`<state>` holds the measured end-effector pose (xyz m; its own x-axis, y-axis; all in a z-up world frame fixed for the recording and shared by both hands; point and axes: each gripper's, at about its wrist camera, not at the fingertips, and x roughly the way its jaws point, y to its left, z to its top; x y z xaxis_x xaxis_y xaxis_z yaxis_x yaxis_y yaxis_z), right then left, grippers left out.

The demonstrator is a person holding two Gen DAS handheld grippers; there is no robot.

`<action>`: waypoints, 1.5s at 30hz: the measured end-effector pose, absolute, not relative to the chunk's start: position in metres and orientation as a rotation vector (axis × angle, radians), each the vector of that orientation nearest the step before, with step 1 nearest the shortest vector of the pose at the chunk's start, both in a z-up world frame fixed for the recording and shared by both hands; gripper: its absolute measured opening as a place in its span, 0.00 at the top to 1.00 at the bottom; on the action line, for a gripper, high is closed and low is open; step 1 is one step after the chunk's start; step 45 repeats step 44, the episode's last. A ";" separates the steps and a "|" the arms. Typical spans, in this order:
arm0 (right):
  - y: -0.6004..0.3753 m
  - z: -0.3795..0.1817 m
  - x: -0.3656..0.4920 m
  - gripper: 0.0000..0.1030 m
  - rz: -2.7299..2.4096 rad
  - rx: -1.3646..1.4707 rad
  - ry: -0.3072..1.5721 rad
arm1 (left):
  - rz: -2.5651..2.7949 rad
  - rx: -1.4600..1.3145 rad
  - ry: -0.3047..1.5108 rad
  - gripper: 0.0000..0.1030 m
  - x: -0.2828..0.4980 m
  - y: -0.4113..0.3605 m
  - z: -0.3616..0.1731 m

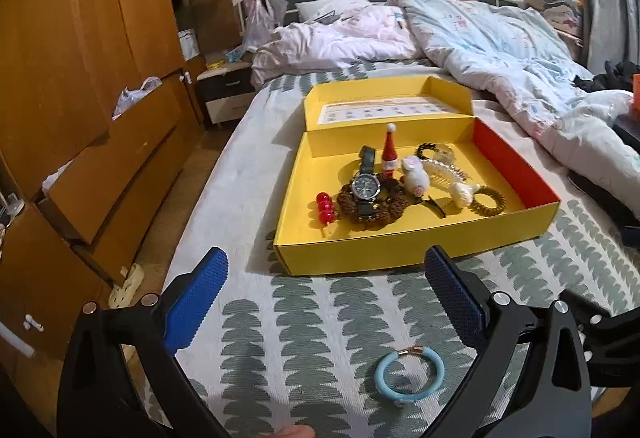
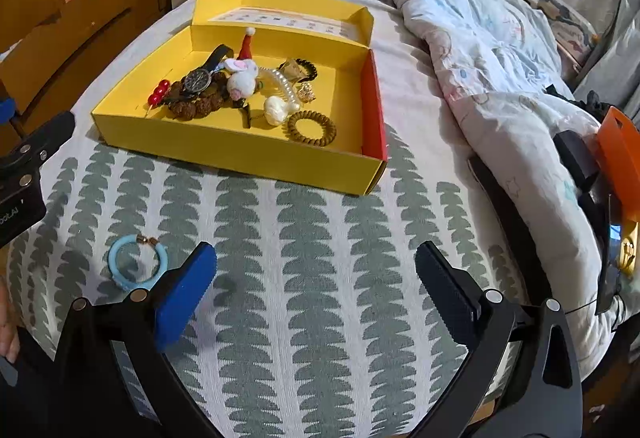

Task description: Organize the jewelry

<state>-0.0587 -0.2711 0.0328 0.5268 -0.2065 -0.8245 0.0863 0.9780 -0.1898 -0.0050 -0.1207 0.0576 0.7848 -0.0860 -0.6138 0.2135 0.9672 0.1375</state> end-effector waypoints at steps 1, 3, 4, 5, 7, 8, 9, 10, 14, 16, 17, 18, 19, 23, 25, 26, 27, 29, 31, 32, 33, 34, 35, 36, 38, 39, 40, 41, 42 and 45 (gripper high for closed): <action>-0.269 0.031 -0.061 0.04 -0.173 -0.138 1.003 | -0.153 0.201 0.638 0.05 -0.008 -0.120 0.058; -0.265 0.028 -0.064 0.04 -0.162 -0.154 1.008 | -0.172 0.169 0.636 0.05 -0.010 -0.117 0.058; -0.264 0.028 -0.065 0.04 -0.152 -0.160 1.007 | -0.181 0.158 0.636 0.05 -0.010 -0.116 0.058; -0.263 0.027 -0.066 0.04 -0.148 -0.164 1.006 | -0.182 0.150 0.637 0.05 -0.010 -0.116 0.058; -0.262 0.026 -0.067 0.03 -0.154 -0.174 1.005 | -0.189 0.144 0.636 0.05 -0.009 -0.117 0.059; -0.262 0.025 -0.066 0.03 -0.154 -0.178 1.009 | -0.188 0.145 0.633 0.05 -0.008 -0.118 0.059; -0.262 0.024 -0.065 0.03 -0.155 -0.179 1.013 | -0.184 0.147 0.632 0.05 -0.008 -0.118 0.059; -0.262 0.022 -0.065 0.03 -0.158 -0.180 1.016 | -0.182 0.148 0.634 0.05 -0.007 -0.118 0.058; -0.260 0.020 -0.064 0.03 -0.158 -0.191 1.023 | -0.186 0.144 0.641 0.05 -0.005 -0.119 0.056; -0.261 0.020 -0.064 0.03 -0.158 -0.190 1.023 | -0.188 0.143 0.646 0.05 -0.005 -0.119 0.056; -0.261 0.020 -0.064 0.03 -0.158 -0.189 1.021 | -0.190 0.139 0.650 0.05 -0.004 -0.119 0.056; -0.261 0.019 -0.064 0.03 -0.158 -0.189 1.020 | -0.191 0.137 0.653 0.05 -0.003 -0.119 0.055; -0.262 0.019 -0.064 0.03 -0.161 -0.188 1.020 | -0.188 0.138 0.651 0.05 -0.003 -0.119 0.056; -0.264 0.019 -0.063 0.03 -0.165 -0.184 1.026 | -0.191 0.135 0.644 0.05 -0.004 -0.119 0.057; -0.264 0.019 -0.063 0.03 -0.169 -0.184 1.028 | -0.189 0.137 0.641 0.05 -0.005 -0.120 0.057; -0.264 0.018 -0.063 0.03 -0.171 -0.185 1.030 | -0.185 0.141 0.642 0.05 -0.005 -0.121 0.057; -0.264 0.018 -0.063 0.03 -0.171 -0.186 1.032 | -0.182 0.142 0.645 0.05 -0.005 -0.120 0.057; -0.264 0.018 -0.063 0.03 -0.173 -0.185 1.030 | -0.180 0.149 0.649 0.05 -0.004 -0.121 0.057; -0.265 0.017 -0.063 0.03 -0.176 -0.185 1.030 | -0.167 0.155 0.644 0.05 -0.005 -0.121 0.058; -0.266 0.016 -0.063 0.03 -0.175 -0.183 1.031 | -0.166 0.154 0.639 0.05 -0.006 -0.120 0.059; -0.266 0.016 -0.062 0.03 -0.176 -0.181 1.032 | -0.167 0.151 0.637 0.05 -0.005 -0.119 0.060; -0.267 0.015 -0.062 0.03 -0.180 -0.181 1.031 | -0.169 0.149 0.636 0.05 -0.006 -0.119 0.060; -0.267 0.016 -0.062 0.03 -0.182 -0.182 1.031 | -0.170 0.149 0.635 0.05 -0.005 -0.118 0.061; -0.267 0.016 -0.062 0.03 -0.182 -0.181 1.031 | -0.171 0.149 0.632 0.05 -0.006 -0.118 0.061; -0.267 0.015 -0.062 0.03 -0.183 -0.181 1.032 | -0.180 0.141 0.636 0.05 -0.005 -0.117 0.062; -0.267 0.015 -0.062 0.03 -0.183 -0.183 1.033 | -0.184 0.135 0.639 0.05 -0.005 -0.116 0.062; -0.267 0.015 -0.062 0.03 -0.183 -0.184 1.033 | -0.187 0.130 0.644 0.05 -0.004 -0.116 0.062; -0.267 0.015 -0.062 0.03 -0.182 -0.183 1.033 | -0.188 0.127 0.649 0.05 -0.003 -0.116 0.062; -0.267 0.015 -0.062 0.03 -0.182 -0.183 1.033 | -0.188 0.125 0.652 0.05 -0.002 -0.116 0.061; -0.267 0.015 -0.063 0.03 -0.183 -0.183 1.035 | -0.187 0.122 0.658 0.05 -0.001 -0.115 0.061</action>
